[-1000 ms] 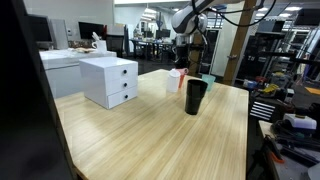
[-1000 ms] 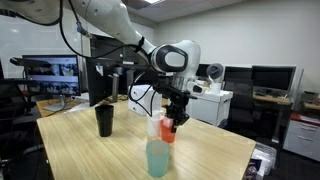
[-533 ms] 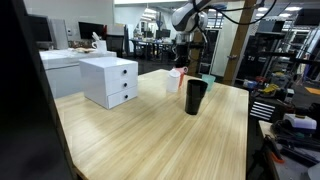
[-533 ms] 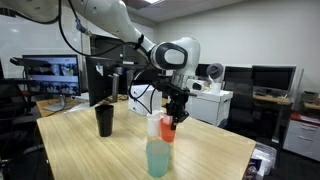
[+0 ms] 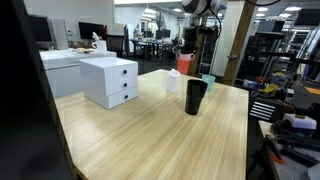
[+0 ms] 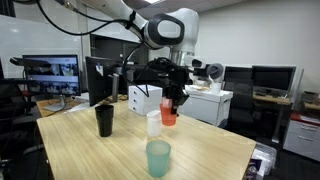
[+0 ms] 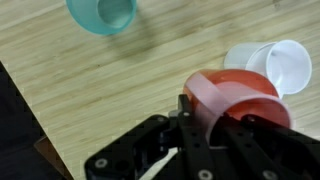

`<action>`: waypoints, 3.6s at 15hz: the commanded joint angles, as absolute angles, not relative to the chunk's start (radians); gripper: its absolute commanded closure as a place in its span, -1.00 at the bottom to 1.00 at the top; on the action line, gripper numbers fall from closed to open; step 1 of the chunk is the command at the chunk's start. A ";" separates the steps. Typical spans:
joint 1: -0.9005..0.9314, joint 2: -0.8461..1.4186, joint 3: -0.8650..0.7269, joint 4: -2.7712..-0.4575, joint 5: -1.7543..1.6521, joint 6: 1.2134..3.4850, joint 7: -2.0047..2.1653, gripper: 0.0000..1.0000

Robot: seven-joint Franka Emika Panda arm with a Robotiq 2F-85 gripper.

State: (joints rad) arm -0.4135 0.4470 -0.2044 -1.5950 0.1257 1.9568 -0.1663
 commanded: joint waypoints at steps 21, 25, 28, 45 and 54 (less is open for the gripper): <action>-0.421 0.152 -0.380 -1.962 0.116 1.984 -0.089 0.89; -0.425 0.166 -0.395 -1.952 0.112 1.978 -0.076 0.89; -0.428 0.172 -0.404 -1.952 0.110 1.979 -0.068 0.89; -0.441 0.262 -0.400 -1.935 0.113 2.049 -0.078 0.89; -0.441 0.307 -0.380 -1.945 0.111 2.064 -0.085 -0.39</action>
State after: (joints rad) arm -0.4305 0.2998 -0.3912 -1.9315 0.1236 2.0431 -0.0876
